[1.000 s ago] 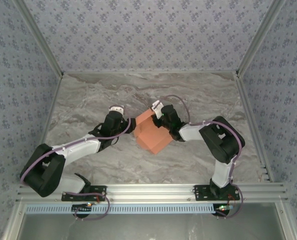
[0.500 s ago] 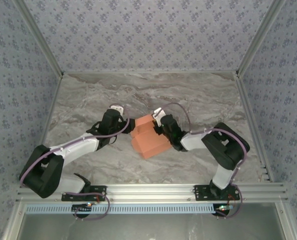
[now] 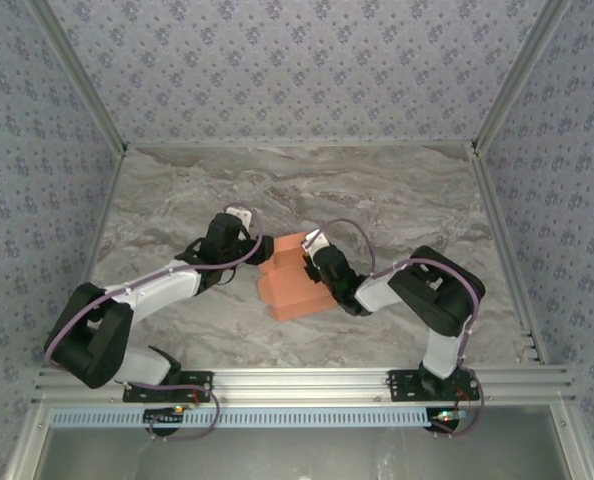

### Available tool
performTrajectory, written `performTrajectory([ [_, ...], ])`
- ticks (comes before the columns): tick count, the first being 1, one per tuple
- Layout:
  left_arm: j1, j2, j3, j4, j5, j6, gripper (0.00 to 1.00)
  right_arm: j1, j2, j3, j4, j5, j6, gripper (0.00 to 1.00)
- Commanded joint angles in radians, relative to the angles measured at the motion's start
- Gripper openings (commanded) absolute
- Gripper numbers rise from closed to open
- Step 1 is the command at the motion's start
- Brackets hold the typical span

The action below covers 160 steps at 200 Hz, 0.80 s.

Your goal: Fold the paper box

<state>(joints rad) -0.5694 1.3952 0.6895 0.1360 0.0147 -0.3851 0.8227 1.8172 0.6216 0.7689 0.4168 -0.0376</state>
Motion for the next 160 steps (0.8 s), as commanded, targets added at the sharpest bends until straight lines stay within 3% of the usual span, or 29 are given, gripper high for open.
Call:
performTrajectory([
  [1,-0.012,0.052,-0.015,-0.094,0.062,0.045,0.63,0.004,0.036,0.037,0.025,-0.046,-0.014,0.33],
  [51,-0.003,0.056,-0.016,-0.093,0.099,0.067,0.61,-0.027,0.056,0.065,0.052,-0.049,-0.015,0.31],
  [108,0.004,0.065,-0.02,-0.079,0.131,0.057,0.61,-0.024,0.087,0.063,0.088,0.062,0.075,0.03],
  [140,0.004,0.084,-0.019,-0.063,0.152,0.046,0.61,-0.013,0.103,0.052,0.095,0.084,0.104,0.04],
  [160,0.004,0.097,-0.014,-0.061,0.157,0.049,0.61,-0.021,0.097,0.031,0.141,0.05,0.088,0.16],
])
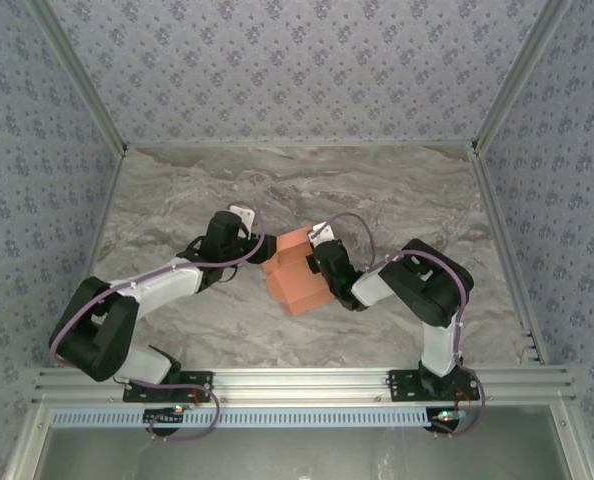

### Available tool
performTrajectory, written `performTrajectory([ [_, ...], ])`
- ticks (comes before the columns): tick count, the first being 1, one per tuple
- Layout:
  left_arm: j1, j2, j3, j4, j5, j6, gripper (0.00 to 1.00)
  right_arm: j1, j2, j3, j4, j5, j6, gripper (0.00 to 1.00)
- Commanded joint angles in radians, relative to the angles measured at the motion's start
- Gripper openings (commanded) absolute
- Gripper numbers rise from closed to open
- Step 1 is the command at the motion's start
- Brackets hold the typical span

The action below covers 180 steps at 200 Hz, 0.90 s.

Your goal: Fold the paper box

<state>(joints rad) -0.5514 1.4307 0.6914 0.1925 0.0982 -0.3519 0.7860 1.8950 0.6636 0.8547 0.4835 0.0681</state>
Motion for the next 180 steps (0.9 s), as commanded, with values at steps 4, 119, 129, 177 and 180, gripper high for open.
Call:
performTrajectory([
  [4,-0.014,0.065,-0.014,-0.117,0.075,0.019,0.61,0.013,0.019,-0.018,0.073,-0.027,-0.022,0.2],
  [119,-0.003,0.124,0.038,-0.171,0.092,0.068,0.6,-0.058,-0.107,-0.134,0.167,-0.132,-0.124,0.46],
  [129,-0.002,0.124,0.039,-0.169,0.098,0.069,0.6,-0.063,-0.112,-0.134,0.168,-0.135,-0.129,0.47],
  [177,-0.002,0.138,0.049,-0.169,0.118,0.069,0.58,-0.065,-0.107,-0.105,0.168,-0.113,-0.14,0.47],
  [180,-0.002,0.139,0.051,-0.169,0.119,0.069,0.57,-0.066,-0.105,-0.102,0.166,-0.108,-0.14,0.47],
])
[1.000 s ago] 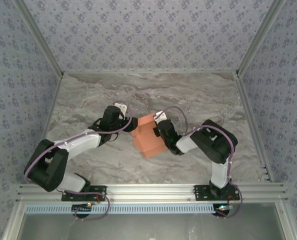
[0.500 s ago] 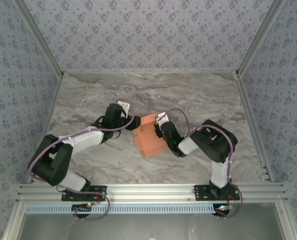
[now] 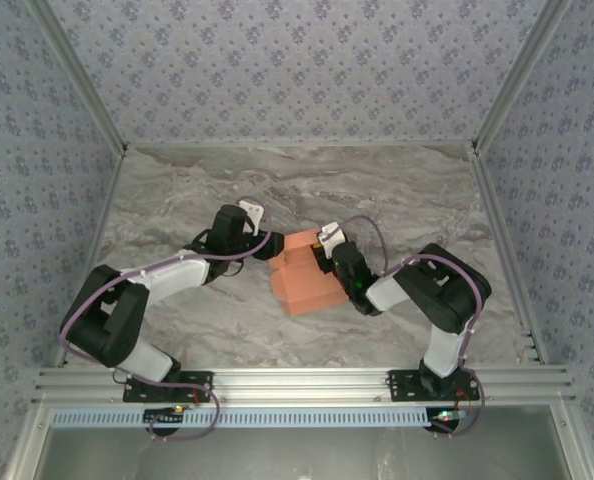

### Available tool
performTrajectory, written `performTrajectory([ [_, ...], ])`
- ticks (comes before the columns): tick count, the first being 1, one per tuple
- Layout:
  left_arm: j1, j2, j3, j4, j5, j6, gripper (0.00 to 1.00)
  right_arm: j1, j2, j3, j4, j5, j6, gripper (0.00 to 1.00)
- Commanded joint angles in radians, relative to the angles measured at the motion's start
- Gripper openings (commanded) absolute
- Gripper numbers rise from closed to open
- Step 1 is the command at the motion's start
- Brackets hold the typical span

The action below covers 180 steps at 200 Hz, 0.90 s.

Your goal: Fold the paper box

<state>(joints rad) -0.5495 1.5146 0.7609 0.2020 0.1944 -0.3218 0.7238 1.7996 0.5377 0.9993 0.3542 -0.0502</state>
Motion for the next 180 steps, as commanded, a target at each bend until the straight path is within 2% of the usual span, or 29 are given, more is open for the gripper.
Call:
performTrajectory([
  [1,-0.003,0.055,-0.019,-0.18,0.023,0.039,0.57,-0.004,-0.009,0.024,0.021,0.023,-0.023,0.47],
  [19,-0.004,0.058,-0.019,-0.181,0.027,0.039,0.57,-0.008,0.01,0.039,0.03,0.047,-0.03,0.42],
  [49,-0.004,0.052,-0.021,-0.181,0.03,0.035,0.57,-0.015,0.053,0.052,0.036,0.071,-0.01,0.2],
  [80,-0.004,0.045,-0.03,-0.172,0.036,0.029,0.57,0.003,0.073,0.046,0.005,0.248,0.061,0.15],
  [97,-0.004,0.051,-0.031,-0.167,0.04,0.027,0.57,0.015,0.079,0.042,-0.018,0.34,0.092,0.09],
  [134,-0.004,0.062,-0.031,-0.154,0.046,0.016,0.57,0.02,0.074,0.025,-0.022,0.377,0.118,0.1],
  [152,-0.003,0.064,-0.028,-0.15,0.048,0.013,0.57,0.017,0.075,0.02,-0.01,0.31,0.122,0.13],
  [180,-0.003,0.067,-0.025,-0.15,0.049,0.013,0.57,0.024,0.096,-0.018,0.108,0.148,0.07,0.26],
])
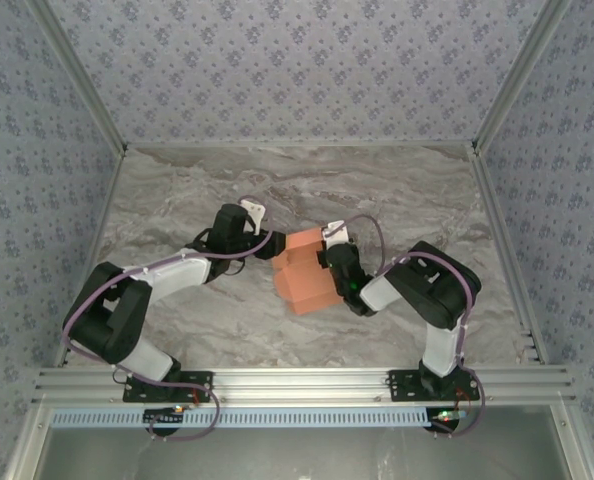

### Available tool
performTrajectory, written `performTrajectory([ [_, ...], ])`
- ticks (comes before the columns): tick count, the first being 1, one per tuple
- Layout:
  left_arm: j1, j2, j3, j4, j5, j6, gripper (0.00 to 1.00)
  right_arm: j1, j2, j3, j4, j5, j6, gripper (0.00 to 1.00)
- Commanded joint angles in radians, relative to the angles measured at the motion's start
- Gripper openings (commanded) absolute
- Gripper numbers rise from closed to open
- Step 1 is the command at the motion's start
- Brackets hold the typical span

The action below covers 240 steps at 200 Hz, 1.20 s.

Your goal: Fold the paper box

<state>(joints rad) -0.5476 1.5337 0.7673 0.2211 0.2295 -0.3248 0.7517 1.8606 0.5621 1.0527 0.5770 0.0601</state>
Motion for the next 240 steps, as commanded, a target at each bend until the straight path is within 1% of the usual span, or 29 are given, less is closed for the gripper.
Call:
performTrajectory([
  [1,-0.006,0.048,-0.031,-0.169,0.014,0.015,0.57,-0.004,0.035,-0.044,0.058,-0.081,-0.043,0.26],
  [10,-0.005,0.048,-0.031,-0.17,0.014,0.018,0.57,-0.001,0.036,-0.057,0.079,-0.124,-0.062,0.26],
  [23,-0.005,0.049,-0.028,-0.171,0.016,0.019,0.57,-0.006,0.03,-0.068,0.085,-0.22,-0.094,0.26],
  [44,-0.005,0.053,-0.022,-0.178,0.014,0.025,0.57,-0.008,0.033,-0.075,0.082,-0.302,-0.131,0.28],
  [55,-0.006,0.054,-0.02,-0.18,0.014,0.027,0.57,-0.01,0.041,-0.08,0.09,-0.302,-0.134,0.32],
  [70,-0.005,0.052,-0.02,-0.182,0.015,0.027,0.56,-0.015,0.048,-0.085,0.108,-0.285,-0.129,0.33],
  [85,-0.006,0.049,-0.021,-0.184,0.017,0.027,0.56,-0.021,0.048,-0.088,0.123,-0.263,-0.122,0.34],
  [107,-0.005,0.042,-0.028,-0.183,0.016,0.029,0.56,-0.032,0.039,-0.069,0.101,-0.177,-0.097,0.34],
  [159,-0.006,0.042,-0.033,-0.18,0.017,0.03,0.56,-0.038,0.039,-0.001,0.011,-0.021,-0.06,0.32],
  [176,-0.005,0.042,-0.033,-0.178,0.017,0.028,0.56,-0.041,0.05,0.007,-0.002,0.005,-0.043,0.27],
  [194,-0.006,0.041,-0.033,-0.178,0.017,0.029,0.55,-0.041,0.056,0.008,-0.017,0.038,-0.037,0.16],
  [201,-0.005,0.04,-0.033,-0.178,0.016,0.03,0.56,-0.04,0.051,0.011,-0.046,0.083,-0.017,0.12],
  [213,-0.006,0.042,-0.033,-0.178,0.016,0.029,0.56,-0.035,0.037,0.019,-0.124,0.159,0.015,0.09],
  [223,-0.005,0.042,-0.034,-0.178,0.014,0.029,0.56,-0.034,0.028,0.015,-0.154,0.224,0.041,0.1],
  [228,-0.005,0.042,-0.034,-0.178,0.013,0.03,0.56,-0.035,0.025,0.005,-0.144,0.23,0.046,0.11],
  [240,-0.005,0.044,-0.033,-0.177,0.013,0.03,0.56,-0.035,0.019,-0.012,-0.117,0.217,0.054,0.18],
])
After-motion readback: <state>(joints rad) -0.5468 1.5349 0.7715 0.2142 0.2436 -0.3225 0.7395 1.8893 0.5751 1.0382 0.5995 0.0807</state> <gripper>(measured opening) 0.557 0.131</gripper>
